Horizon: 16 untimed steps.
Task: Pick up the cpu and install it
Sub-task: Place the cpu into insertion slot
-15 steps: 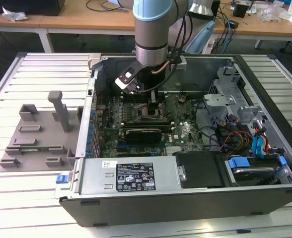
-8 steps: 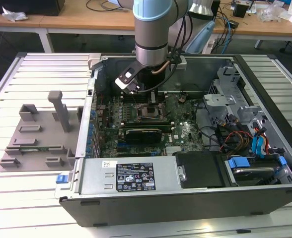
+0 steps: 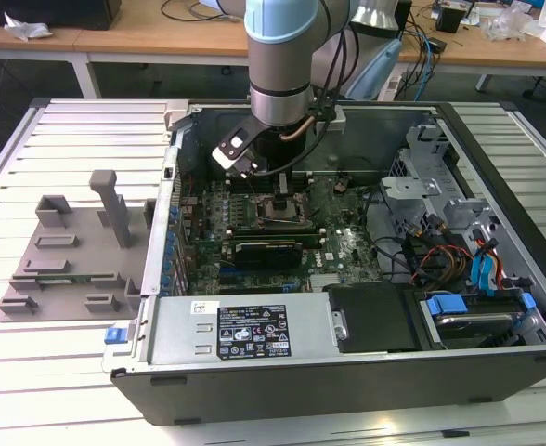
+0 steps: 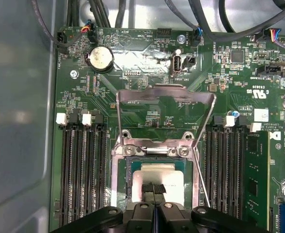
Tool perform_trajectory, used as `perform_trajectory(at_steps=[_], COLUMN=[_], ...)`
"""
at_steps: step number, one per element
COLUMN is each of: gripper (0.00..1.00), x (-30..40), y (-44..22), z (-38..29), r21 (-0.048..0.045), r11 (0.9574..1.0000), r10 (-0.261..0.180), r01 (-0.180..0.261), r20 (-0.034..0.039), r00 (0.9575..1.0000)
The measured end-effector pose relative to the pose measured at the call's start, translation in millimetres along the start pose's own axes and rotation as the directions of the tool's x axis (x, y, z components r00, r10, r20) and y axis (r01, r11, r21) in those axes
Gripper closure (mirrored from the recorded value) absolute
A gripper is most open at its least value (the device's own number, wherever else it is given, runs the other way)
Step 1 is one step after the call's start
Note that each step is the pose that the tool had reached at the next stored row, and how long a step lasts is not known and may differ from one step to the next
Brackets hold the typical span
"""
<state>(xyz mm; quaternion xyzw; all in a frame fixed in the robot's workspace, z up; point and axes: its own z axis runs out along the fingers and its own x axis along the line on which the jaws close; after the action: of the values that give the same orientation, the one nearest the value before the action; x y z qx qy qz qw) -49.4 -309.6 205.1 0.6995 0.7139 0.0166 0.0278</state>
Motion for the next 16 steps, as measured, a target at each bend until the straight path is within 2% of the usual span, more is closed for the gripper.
perform_trajectory(at_steps=[9,16], gripper=[0.89,0.89], x=[0.0,0.1], y=[0.0,0.0], z=[1.3,1.4], r21=[-0.0001,0.0001], r11=[1.0000,0.9999], r10=[0.000,0.016], r01=[0.000,-0.016], r20=[-0.0012,-0.0009], r00=[1.0000,0.9999])
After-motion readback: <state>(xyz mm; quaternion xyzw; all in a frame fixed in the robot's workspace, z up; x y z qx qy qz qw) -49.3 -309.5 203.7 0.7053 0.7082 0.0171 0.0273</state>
